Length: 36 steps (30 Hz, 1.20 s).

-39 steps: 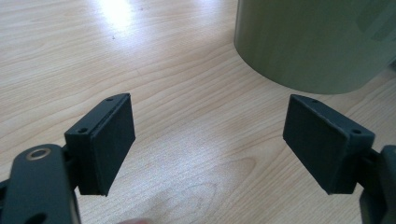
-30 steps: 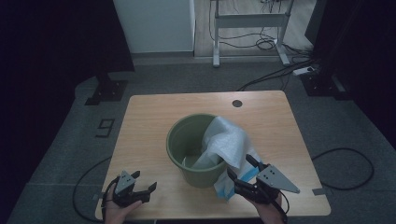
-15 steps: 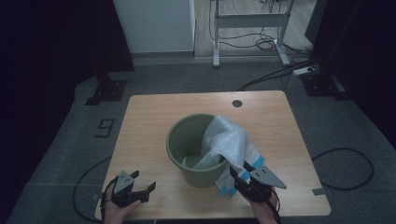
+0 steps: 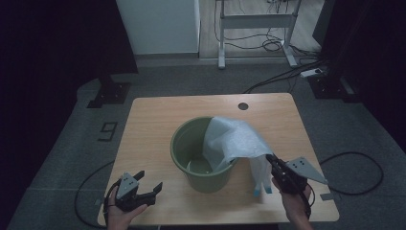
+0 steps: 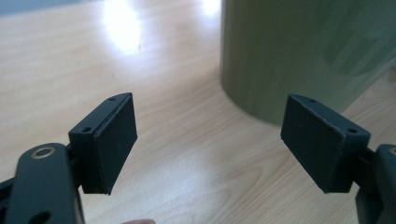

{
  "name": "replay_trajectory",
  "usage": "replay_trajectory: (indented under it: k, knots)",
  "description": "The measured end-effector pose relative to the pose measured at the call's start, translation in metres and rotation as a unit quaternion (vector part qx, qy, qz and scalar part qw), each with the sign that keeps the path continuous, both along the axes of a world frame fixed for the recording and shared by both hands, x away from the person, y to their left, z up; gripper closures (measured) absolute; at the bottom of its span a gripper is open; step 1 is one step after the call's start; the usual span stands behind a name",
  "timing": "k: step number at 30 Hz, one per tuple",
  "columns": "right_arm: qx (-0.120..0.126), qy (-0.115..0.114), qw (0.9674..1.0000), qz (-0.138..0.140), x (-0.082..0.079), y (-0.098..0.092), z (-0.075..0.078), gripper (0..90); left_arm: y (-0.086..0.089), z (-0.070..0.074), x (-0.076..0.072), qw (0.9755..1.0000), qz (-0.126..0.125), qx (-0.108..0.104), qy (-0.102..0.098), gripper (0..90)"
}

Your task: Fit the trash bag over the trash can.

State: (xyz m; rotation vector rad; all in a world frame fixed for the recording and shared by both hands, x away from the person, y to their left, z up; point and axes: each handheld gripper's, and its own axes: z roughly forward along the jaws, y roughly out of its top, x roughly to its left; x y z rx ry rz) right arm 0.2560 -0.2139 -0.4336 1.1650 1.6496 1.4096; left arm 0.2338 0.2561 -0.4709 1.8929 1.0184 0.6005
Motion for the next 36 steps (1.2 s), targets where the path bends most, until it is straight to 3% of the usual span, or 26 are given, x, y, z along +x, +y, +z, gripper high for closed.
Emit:
replay_trajectory:
  k: [2,5,10,15,23,36]
  knots:
    - [0.001,-0.004,1.0000,0.002,0.001,-0.001,0.004,88.8,-0.004,0.008,-0.003,1.0000,-0.005,-0.002,-0.008,18.2]
    - [-0.006,-0.026,0.9993,0.025,0.001,0.004,0.027,88.8,-0.013,0.028,-0.010,0.9995,-0.013,-0.006,-0.028,18.2]
    - [-0.019,-0.044,0.9973,0.055,0.001,0.020,0.047,88.8,-0.028,0.053,-0.014,0.9981,-0.002,-0.021,-0.059,18.2]
    - [-0.029,-0.050,0.9953,0.077,0.002,0.036,0.060,88.8,-0.043,0.074,-0.011,0.9962,0.013,-0.014,-0.085,18.0]
    - [-0.042,-0.049,0.9922,0.106,0.007,0.063,0.074,88.8,-0.064,0.089,-0.006,0.9959,-0.005,-0.022,-0.088,18.0]
    - [-0.063,-0.047,0.9879,0.134,0.007,0.095,0.076,88.8,-0.103,0.101,0.001,0.9952,-0.023,-0.025,-0.092,16.3]
